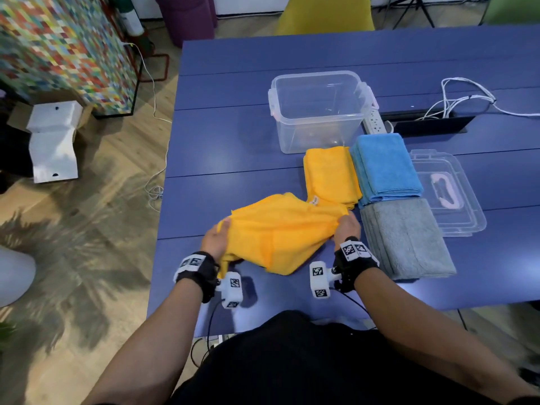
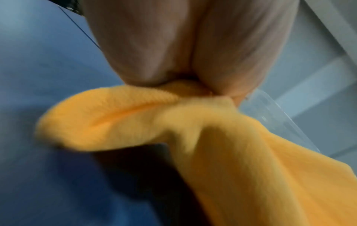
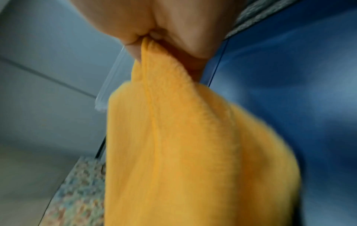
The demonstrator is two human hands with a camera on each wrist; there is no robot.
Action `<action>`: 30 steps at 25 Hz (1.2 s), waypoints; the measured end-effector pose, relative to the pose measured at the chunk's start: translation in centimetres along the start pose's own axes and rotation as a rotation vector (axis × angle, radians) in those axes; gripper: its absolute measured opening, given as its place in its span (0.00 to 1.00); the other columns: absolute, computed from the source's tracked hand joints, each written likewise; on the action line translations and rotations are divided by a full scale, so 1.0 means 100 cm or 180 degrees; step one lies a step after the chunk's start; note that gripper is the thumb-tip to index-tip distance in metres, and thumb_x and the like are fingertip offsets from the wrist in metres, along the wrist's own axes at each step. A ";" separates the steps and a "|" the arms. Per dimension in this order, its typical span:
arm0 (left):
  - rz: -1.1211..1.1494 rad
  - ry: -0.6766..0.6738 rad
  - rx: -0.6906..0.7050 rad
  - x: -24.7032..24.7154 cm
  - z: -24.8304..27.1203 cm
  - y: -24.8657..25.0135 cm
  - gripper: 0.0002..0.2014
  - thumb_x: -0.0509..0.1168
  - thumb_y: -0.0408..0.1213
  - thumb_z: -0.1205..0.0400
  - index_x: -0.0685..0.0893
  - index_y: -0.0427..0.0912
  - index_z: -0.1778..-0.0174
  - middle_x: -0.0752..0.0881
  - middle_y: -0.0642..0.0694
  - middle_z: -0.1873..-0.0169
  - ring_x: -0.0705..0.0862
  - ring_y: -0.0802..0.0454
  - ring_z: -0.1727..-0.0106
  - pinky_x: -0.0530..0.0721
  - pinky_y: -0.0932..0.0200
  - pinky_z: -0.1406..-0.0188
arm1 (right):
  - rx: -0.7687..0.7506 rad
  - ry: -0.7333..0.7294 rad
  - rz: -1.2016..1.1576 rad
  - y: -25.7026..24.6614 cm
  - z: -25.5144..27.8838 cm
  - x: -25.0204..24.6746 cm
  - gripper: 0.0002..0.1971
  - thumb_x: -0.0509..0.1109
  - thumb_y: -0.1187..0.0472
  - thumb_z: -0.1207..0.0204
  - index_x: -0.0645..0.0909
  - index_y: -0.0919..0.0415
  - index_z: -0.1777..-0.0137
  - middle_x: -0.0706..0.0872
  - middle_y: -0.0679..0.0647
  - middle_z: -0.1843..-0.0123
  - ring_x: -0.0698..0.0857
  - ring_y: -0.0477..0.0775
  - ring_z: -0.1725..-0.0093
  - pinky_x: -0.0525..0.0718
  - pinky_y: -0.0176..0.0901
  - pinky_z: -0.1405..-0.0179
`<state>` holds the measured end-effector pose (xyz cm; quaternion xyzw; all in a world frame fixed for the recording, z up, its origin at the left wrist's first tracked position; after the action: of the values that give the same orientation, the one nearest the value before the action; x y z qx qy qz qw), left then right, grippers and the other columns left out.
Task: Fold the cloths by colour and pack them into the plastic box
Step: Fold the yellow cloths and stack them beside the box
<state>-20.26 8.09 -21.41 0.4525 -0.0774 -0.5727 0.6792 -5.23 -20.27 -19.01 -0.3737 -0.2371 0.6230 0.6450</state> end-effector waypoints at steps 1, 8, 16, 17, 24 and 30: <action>0.0085 0.0209 -0.0093 -0.014 0.001 -0.003 0.34 0.52 0.63 0.15 0.73 0.39 0.22 0.75 0.39 0.24 0.74 0.38 0.26 0.72 0.48 0.30 | 0.0171 -0.0046 -0.0233 0.003 -0.007 -0.006 0.10 0.56 0.62 0.19 0.80 0.56 0.53 0.81 0.58 0.63 0.81 0.59 0.60 0.75 0.44 0.70; -0.1588 -0.1451 -0.0198 -0.016 0.024 -0.050 0.34 0.77 0.62 0.38 0.70 0.50 0.44 0.80 0.47 0.41 0.80 0.47 0.41 0.80 0.46 0.39 | -0.0194 -0.0731 0.1547 0.035 0.005 0.014 0.12 0.66 0.40 0.25 0.72 0.44 0.50 0.83 0.54 0.60 0.82 0.56 0.67 0.80 0.50 0.68; -0.1301 0.1494 0.0562 -0.043 0.011 -0.010 0.13 0.72 0.45 0.24 0.78 0.44 0.53 0.80 0.45 0.51 0.78 0.39 0.45 0.76 0.45 0.46 | -0.3002 -0.0588 0.3790 0.032 0.042 0.059 0.19 0.71 0.58 0.28 0.78 0.52 0.35 0.78 0.54 0.39 0.76 0.60 0.38 0.69 0.50 0.43; -0.1566 0.1627 0.0906 -0.041 0.008 0.003 0.11 0.70 0.43 0.23 0.80 0.44 0.49 0.81 0.43 0.46 0.77 0.39 0.41 0.75 0.43 0.45 | -0.3091 -0.0625 0.3721 0.032 0.043 0.063 0.19 0.70 0.59 0.26 0.79 0.52 0.35 0.78 0.55 0.38 0.76 0.61 0.37 0.70 0.51 0.43; -0.3410 -0.0472 0.0704 0.000 -0.023 0.027 0.48 0.75 0.56 0.28 0.57 0.47 0.18 0.65 0.41 0.22 0.69 0.36 0.26 0.80 0.40 0.35 | -0.1909 -0.1515 0.5303 0.020 0.023 0.090 0.40 0.73 0.61 0.30 0.59 0.53 0.20 0.60 0.61 0.19 0.61 0.64 0.20 0.63 0.59 0.23; -0.2964 -0.0160 0.0160 -0.018 -0.039 0.025 0.41 0.52 0.72 0.21 0.64 0.47 0.20 0.63 0.37 0.21 0.63 0.33 0.22 0.71 0.37 0.27 | -0.1836 -0.1422 0.5129 0.010 0.010 0.111 0.39 0.61 0.30 0.27 0.63 0.53 0.21 0.60 0.61 0.18 0.63 0.65 0.21 0.69 0.61 0.28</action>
<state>-16.62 11.49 -21.19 0.4414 0.1036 -0.8253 0.3366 -5.44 -9.24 -20.95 -0.4449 -0.1701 0.8625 -0.1708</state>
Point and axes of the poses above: each hand's wrist, its own z-axis away from the middle knuckle, its own x-axis out of the palm, y = z × x, the point moved 3 cm from there along -z, towards the middle knuckle
